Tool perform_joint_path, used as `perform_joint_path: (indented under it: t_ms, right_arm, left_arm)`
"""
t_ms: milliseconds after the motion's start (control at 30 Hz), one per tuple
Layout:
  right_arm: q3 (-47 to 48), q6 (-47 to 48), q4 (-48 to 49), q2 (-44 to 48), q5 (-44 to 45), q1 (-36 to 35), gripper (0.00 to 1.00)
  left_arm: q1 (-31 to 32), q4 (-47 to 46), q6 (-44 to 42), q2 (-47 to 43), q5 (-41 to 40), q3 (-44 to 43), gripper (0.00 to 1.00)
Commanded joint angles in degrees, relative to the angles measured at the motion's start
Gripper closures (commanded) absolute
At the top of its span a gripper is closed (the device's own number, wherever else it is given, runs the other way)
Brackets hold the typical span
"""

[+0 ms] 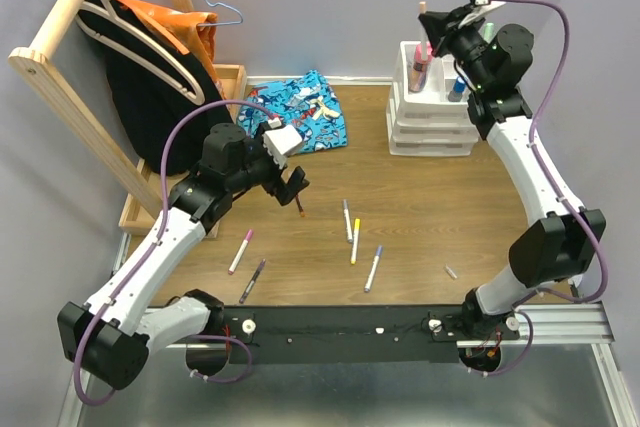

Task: Sort the stationery into containers
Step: Pick up the pen from the center of the board.

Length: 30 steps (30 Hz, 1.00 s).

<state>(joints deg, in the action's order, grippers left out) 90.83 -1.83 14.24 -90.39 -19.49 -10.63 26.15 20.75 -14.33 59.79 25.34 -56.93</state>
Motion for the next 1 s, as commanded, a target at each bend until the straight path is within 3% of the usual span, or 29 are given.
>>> perform_joint_path:
  t_ms: [0,467,967]
  right_arm:
    - [1.0,-2.1,10.3,-4.3,6.9,4.3,0.99]
    - [21.6,-3.9,4.9,-21.5,5.6,14.5,1.0]
    - [22.8,-8.5,7.7,-30.4,0.1,15.6,1.0]
  left_arm:
    - [2.4,-4.2,-0.5,1.2,-2.0,-2.1,0.01]
    - [4.2,-8.4,0.0,5.1,-3.5,-2.2,0.01]
    - [4.2,-9.0,0.0,8.3,-5.6,-3.1,0.01]
